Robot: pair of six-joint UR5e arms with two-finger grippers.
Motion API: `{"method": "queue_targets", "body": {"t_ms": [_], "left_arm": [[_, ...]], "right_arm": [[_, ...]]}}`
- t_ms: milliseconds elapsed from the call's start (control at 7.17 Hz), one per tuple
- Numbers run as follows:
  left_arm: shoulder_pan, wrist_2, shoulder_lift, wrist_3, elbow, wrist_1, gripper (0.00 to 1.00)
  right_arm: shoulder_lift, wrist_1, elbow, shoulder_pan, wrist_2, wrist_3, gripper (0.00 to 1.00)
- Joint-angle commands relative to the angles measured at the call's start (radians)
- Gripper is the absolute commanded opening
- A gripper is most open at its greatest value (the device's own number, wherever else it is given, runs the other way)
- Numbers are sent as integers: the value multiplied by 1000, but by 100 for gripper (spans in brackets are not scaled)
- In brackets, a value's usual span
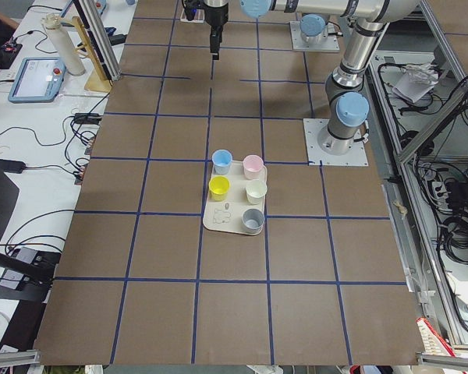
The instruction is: Transfer IKEA cup to right arm and place on rack
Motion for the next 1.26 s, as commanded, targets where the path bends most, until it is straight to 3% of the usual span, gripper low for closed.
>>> {"method": "queue_targets", "body": {"t_ms": [0, 279, 698, 1116], "left_arm": [[0, 0, 0, 2, 0, 0, 100], [2, 0, 0, 2, 0, 0, 100], [3, 2, 0, 2, 0, 0, 100], [28, -6, 3, 2, -5, -1, 100]], "right_arm": [[-82, 113, -22, 51, 0, 6, 100], [-176, 261, -24, 170, 2, 14, 100], [-251, 360, -24, 381, -1, 72, 100], [-292, 482, -24, 416, 2, 112, 100]]}}
